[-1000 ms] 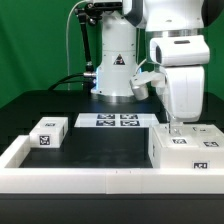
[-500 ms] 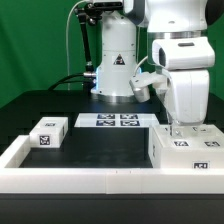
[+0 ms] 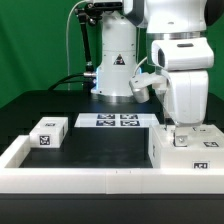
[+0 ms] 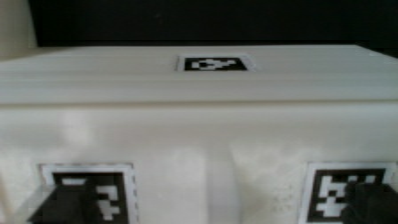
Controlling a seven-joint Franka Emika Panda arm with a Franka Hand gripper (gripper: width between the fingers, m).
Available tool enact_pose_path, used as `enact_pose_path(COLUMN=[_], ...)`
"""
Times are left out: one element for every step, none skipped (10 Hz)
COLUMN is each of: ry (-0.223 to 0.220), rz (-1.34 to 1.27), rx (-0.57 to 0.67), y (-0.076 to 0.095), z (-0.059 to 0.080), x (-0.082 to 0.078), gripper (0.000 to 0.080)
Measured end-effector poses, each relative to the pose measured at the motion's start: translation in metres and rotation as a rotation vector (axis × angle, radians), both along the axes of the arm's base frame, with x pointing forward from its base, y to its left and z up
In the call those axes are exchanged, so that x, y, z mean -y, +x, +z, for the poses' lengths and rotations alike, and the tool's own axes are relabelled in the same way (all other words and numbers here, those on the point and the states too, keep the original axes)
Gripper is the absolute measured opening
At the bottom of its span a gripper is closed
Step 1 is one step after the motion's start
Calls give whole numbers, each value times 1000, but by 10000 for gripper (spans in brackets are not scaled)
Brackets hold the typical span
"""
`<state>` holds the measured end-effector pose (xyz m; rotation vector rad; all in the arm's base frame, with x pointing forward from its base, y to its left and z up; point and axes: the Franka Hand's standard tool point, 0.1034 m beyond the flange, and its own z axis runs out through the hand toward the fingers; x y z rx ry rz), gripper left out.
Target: Assemble cabinet
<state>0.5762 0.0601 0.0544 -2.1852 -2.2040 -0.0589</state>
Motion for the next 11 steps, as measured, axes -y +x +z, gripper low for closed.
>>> enact_pose_path(ry=[0,0,0,0,0,0,0,0,0,-5,-15], rz=[0,0,0,0,0,0,0,0,-4,-39,-87], rx=[0,0,0,0,0,0,0,0,3,23,22], y=[0,0,0,0,0,0,0,0,0,-12,-26], z=[0,0,0,0,0,0,0,0,1,10,20], x=[0,0,0,0,0,0,0,0,0,4,5], gripper=[788,796,797,797,797,797,797,797,797,797,797])
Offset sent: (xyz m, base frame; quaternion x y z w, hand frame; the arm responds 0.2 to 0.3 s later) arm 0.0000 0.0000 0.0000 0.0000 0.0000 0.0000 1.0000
